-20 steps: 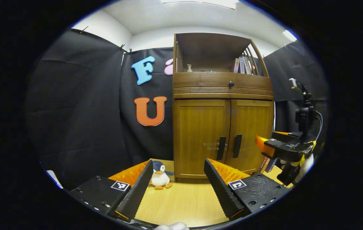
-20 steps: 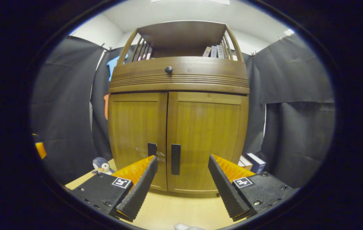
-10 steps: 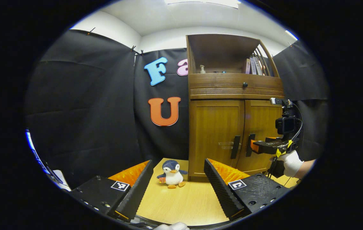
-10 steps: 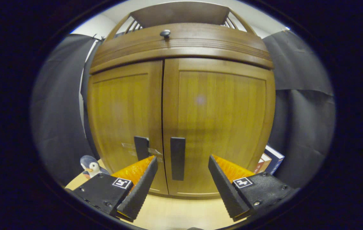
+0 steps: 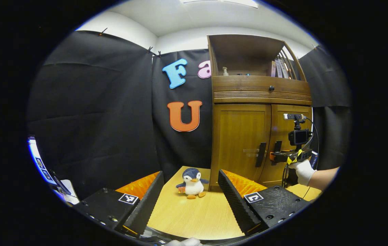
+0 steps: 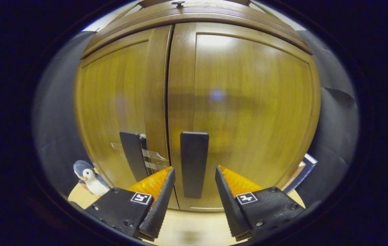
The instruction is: Open the right door of the double-door shoe cabinet with the right hand, and open the left door with the left hand.
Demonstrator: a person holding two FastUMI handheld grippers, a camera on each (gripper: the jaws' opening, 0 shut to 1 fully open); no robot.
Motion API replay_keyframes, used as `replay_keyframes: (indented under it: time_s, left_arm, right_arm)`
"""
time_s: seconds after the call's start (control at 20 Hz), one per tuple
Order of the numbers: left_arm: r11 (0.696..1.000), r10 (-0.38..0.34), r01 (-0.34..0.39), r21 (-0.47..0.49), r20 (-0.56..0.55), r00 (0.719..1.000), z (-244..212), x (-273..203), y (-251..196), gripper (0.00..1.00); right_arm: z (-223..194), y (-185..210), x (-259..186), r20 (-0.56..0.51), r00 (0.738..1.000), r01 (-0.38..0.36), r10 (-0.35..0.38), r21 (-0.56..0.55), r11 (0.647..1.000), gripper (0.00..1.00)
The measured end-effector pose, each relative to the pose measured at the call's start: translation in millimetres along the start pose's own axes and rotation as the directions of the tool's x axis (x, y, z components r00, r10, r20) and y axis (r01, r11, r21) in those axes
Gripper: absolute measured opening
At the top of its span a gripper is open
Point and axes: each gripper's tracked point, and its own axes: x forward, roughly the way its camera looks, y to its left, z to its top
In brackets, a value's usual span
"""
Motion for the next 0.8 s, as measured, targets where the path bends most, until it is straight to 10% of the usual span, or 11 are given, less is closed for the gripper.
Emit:
replay_keyframes:
  time_s: [0.35, 0.8]
  left_arm:
    - [0.999, 0.034, -0.034, -0.005, -0.010, 0.999, -3, 3, 12, 1.00]
    - [1.000, 0.002, -0.002, -0.010, 0.015, 1.000, 5, 2, 1, 0.96]
  right_arm:
    - [9, 1, 8, -0.005, 1.000, 0.017, -0.017, 0.002, 1.000, 0.38]
    - [3, 0, 2, -0.041, 0.999, -0.027, 0.028, 0.018, 0.999, 0.29]
